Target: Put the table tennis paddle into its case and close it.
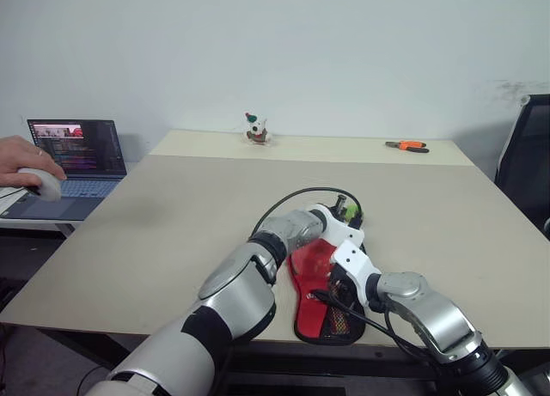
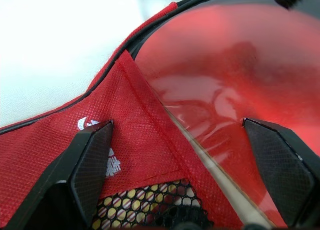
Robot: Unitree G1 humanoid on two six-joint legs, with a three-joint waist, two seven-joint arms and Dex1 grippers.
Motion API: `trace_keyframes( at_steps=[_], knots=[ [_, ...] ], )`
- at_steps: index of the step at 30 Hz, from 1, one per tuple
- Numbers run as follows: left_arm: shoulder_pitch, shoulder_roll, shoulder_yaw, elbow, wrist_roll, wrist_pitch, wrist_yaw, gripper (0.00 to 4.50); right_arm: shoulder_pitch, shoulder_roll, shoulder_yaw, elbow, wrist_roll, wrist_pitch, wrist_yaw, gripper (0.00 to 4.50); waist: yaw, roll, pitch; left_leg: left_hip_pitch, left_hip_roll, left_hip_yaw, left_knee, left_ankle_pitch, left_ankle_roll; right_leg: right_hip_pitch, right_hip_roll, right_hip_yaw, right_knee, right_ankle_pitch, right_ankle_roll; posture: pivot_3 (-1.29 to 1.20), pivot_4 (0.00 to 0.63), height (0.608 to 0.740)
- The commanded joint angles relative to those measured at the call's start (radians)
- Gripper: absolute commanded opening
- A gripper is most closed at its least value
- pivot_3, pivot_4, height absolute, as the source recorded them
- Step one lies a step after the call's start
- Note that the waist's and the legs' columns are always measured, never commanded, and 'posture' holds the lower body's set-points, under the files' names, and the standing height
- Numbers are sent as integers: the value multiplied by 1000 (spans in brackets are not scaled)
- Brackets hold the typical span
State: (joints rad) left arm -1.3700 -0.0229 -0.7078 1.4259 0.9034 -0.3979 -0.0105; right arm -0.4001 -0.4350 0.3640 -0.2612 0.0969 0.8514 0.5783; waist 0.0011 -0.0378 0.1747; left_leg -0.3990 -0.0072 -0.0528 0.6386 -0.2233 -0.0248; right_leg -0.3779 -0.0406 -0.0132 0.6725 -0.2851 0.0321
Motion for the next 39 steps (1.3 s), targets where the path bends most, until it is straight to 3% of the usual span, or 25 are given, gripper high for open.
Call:
trace_keyframes(
  at_steps=[1, 9, 20, 24, 31, 36, 39],
  knots=[
    [-64, -36, 5, -37, -10, -38, 37, 34, 106, 4, 98, 112, 11, 133, 22, 4500, 0, 0, 0, 0, 0, 0, 0, 0, 0, 0, 0, 0, 0, 0, 0, 0, 150, 740],
    [-53, -46, 28, -35, -37, -53, -12, 34, 90, 36, 95, 139, 6, 125, 8, 4500, -3, 0, -1, 1, 1, 0, 0, 0, 0, 0, 0, 0, 0, 0, 0, 0, 150, 740],
    [-40, -16, 99, -42, -113, -47, -73, 3830, 80, 53, 90, 165, -1, 106, 10, 4500, -9, 3, -6, 3, 1, 1, -3, 0, 0, 0, 1, 2, 0, 0, 0, 0, 150, 740],
    [-53, 55, 146, -48, -152, -26, -39, 3830, 53, 81, 87, 205, -5, 90, 8, 4500, -18, 3, -7, 7, 1, 1, -4, 0, 0, 3, 2, 2, 0, 0, 0, 0, 150, 740],
    [-88, 203, 375, -79, -364, 0, -89, 3830, 4, 136, 64, 286, -10, 56, 3, 4500, -39, 1, -8, 16, 3, 1, -6, 0, 0, 9, 1, 4, 1, 0, 0, 0, 150, 740],
    [-21, 319, 505, -139, -511, -33, -228, 3830, -10, 168, 43, 330, -14, 28, -10, 4500, -52, 0, -10, 21, 6, 2, -8, 1, -1, 11, 2, 4, 1, 0, -1, 0, 150, 740],
    [99, 346, 628, -240, -699, 7, -479, 3830, -23, 178, 15, 313, -4, 22, -8, 4500, -58, 2, -11, 26, 8, 3, -9, 1, -1, 14, 2, 5, 2, -1, -1, 0, 150, 740]
  ],
)
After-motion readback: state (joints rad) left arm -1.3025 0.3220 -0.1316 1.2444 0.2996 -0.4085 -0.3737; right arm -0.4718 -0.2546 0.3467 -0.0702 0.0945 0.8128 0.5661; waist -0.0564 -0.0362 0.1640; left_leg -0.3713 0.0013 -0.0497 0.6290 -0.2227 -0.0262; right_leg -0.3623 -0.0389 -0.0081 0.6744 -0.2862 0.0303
